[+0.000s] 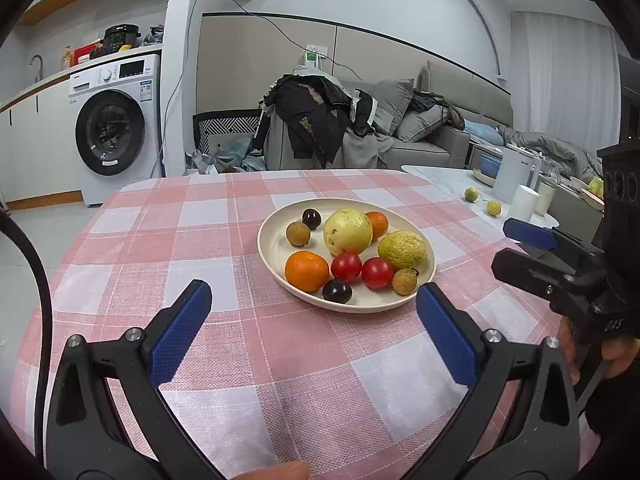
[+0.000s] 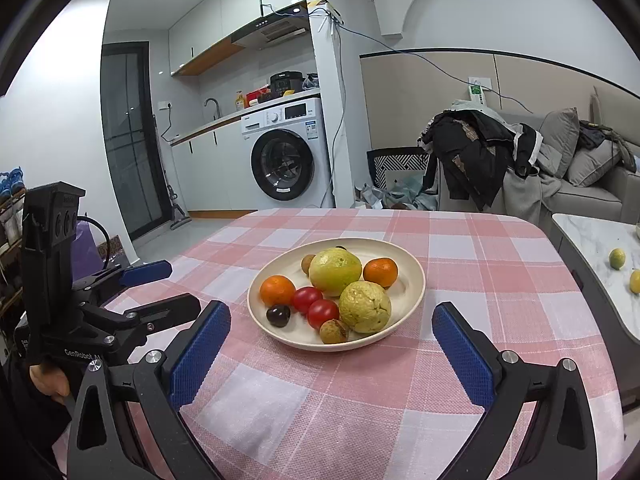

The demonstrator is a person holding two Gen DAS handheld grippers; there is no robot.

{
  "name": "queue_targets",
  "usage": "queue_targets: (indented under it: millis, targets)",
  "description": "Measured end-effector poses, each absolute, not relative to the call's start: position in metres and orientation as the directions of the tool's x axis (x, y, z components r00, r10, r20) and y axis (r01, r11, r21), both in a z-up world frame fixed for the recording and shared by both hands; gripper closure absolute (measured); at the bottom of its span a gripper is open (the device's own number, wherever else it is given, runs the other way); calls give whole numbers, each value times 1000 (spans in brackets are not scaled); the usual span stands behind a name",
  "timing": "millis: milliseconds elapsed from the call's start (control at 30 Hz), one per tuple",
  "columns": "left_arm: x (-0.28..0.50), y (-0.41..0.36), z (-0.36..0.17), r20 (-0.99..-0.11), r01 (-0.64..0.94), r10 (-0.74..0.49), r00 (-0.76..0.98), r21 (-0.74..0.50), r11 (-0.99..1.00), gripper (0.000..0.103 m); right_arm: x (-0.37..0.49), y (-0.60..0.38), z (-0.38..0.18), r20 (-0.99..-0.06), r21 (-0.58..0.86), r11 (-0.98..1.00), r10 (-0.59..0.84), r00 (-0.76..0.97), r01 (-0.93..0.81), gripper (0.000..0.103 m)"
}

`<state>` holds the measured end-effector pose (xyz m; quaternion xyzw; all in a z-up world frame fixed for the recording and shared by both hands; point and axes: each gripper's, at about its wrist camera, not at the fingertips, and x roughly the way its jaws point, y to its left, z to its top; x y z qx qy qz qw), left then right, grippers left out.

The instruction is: Organize fruits

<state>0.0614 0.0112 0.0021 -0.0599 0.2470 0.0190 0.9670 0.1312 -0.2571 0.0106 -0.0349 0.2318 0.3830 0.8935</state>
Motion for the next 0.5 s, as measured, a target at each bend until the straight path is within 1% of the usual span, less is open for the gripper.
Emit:
queue_targets:
  millis: [500]
  targets:
    - [61,11,2,-479,-65,7,878,-105,992,1,131,-258,11,-442,117,706,667,600,-699,0]
